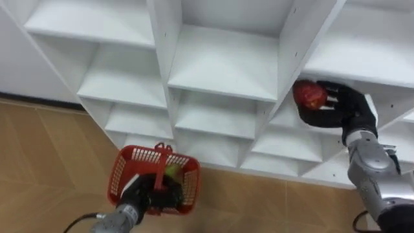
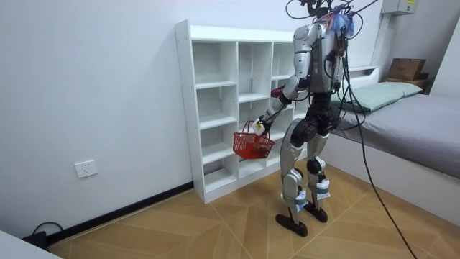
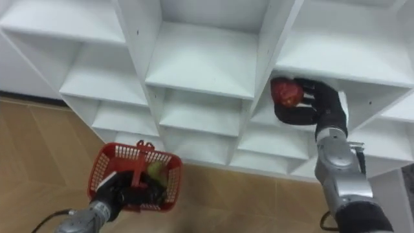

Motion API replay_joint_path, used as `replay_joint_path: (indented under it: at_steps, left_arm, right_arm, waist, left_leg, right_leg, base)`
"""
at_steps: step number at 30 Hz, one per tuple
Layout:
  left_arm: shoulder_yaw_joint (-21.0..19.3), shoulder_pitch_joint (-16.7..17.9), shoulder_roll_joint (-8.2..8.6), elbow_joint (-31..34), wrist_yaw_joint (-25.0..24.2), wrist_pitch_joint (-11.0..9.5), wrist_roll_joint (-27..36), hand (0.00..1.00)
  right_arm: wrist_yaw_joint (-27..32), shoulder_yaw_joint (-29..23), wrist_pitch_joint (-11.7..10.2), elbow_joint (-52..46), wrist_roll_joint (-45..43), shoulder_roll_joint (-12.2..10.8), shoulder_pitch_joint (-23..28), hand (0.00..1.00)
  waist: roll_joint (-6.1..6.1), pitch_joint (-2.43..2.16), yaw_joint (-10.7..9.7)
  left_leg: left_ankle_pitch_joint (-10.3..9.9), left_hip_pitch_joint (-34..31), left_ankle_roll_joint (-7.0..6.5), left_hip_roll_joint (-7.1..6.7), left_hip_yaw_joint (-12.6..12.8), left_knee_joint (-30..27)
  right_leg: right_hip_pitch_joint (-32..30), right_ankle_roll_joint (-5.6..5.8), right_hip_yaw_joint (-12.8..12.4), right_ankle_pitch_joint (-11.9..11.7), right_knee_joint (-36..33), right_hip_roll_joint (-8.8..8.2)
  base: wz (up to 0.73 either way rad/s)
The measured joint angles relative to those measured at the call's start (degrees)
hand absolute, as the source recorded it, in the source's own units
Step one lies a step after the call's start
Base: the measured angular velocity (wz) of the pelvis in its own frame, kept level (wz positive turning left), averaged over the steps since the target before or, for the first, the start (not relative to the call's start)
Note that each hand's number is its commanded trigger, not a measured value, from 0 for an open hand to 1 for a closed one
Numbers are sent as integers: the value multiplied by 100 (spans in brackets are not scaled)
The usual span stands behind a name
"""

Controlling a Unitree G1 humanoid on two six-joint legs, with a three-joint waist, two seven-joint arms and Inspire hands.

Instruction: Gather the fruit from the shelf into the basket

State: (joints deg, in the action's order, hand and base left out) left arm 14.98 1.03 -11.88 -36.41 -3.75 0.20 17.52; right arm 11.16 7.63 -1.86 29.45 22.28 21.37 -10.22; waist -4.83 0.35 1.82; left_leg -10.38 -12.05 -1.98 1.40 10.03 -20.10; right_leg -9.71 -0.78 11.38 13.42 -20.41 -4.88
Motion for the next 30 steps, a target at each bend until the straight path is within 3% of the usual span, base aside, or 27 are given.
replay_joint_path:
  at_steps: [2,5,10,18,23,30]
  left_arm:
    - [-7,187,43,195,46,1,109,100]
    - [-26,186,136,225,47,1,107,100]
    - [-30,181,175,226,44,-7,101,100]
    - [20,167,220,231,85,-39,103,100]
    - [95,153,228,388,85,-61,98,100]
    - [91,129,277,525,95,-63,210,100]
  right_arm:
    - [-107,0,9,-150,-23,-92,314,100]
    - [-159,0,31,-227,-21,-148,617,100]
    - [-430,16,31,-594,-27,-311,1060,100]
    - [-759,171,11,-1131,-666,-528,1302,100]
    - [-1036,485,9,-1132,-1302,-583,1312,100]
    - [-1118,703,9,-1132,-1730,-740,1415,100]
  waist:
    - [11,-15,-146]
    - [-2,-51,-176]
    - [-40,-41,-205]
    - [-50,-28,-311]
    - [35,52,-321]
    - [44,46,-312]
  left_leg:
    - [-2,288,3,-1,54,101]
    - [-42,493,63,31,84,280]
    - [-61,641,90,102,155,313]
    - [-72,669,103,115,225,341]
    - [-120,653,122,155,221,342]
    - [-119,665,130,100,219,453]
  right_leg:
    - [252,8,-26,-15,101,8]
    - [315,-1,-137,-32,177,74]
    - [424,-25,-221,-123,277,161]
    - [437,-24,-342,-167,306,212]
    - [466,-22,-392,-216,475,270]
    - [465,-23,-414,-217,490,302]
  base:
    - [-16]
    - [-15]
    - [-16]
    - [-7]
    - [-2]
    - [-4]
